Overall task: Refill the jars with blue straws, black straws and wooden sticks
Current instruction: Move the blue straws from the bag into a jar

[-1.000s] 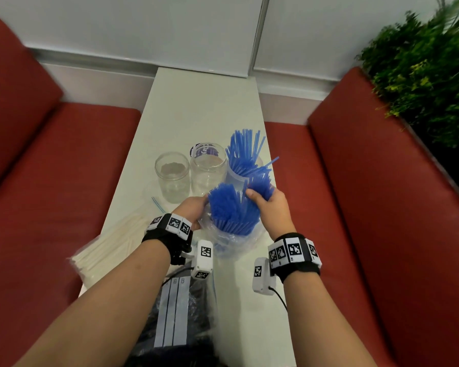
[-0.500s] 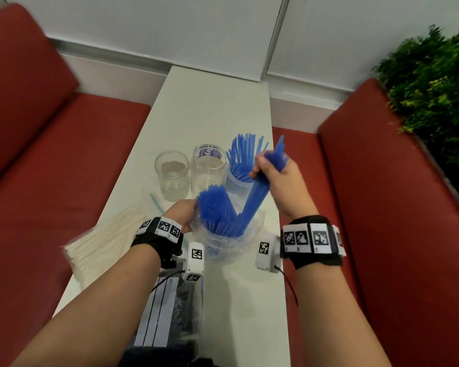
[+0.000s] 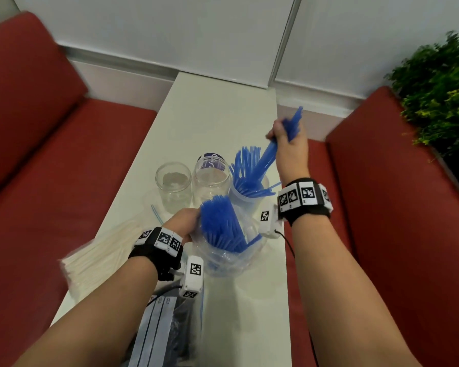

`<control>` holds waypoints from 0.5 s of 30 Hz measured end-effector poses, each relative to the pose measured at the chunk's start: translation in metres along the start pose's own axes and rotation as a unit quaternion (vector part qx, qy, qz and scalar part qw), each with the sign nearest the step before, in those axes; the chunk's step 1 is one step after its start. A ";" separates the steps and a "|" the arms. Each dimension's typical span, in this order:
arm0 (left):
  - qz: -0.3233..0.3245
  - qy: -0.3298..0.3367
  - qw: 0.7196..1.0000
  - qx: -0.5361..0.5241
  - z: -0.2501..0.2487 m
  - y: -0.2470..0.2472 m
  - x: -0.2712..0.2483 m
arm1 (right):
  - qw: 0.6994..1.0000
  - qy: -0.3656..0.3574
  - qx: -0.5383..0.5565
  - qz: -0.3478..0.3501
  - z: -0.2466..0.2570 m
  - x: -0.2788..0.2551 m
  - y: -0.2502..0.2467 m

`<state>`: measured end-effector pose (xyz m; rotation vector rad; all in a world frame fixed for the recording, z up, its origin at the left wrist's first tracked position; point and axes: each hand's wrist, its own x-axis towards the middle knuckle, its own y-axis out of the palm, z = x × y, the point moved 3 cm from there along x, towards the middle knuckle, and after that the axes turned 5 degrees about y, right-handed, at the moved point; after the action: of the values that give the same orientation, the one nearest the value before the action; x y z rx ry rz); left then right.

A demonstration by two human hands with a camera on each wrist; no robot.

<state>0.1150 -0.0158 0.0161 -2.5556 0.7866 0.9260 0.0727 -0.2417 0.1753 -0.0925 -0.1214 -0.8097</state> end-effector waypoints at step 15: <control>0.020 -0.004 0.999 -0.040 -0.005 0.002 0.003 | 0.979 -0.011 -0.192 0.062 -0.037 0.014 0.008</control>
<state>0.1180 -0.0207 0.0173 -2.6110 0.8176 0.9996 0.0905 -0.2504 0.1406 -0.4701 0.0218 -0.6995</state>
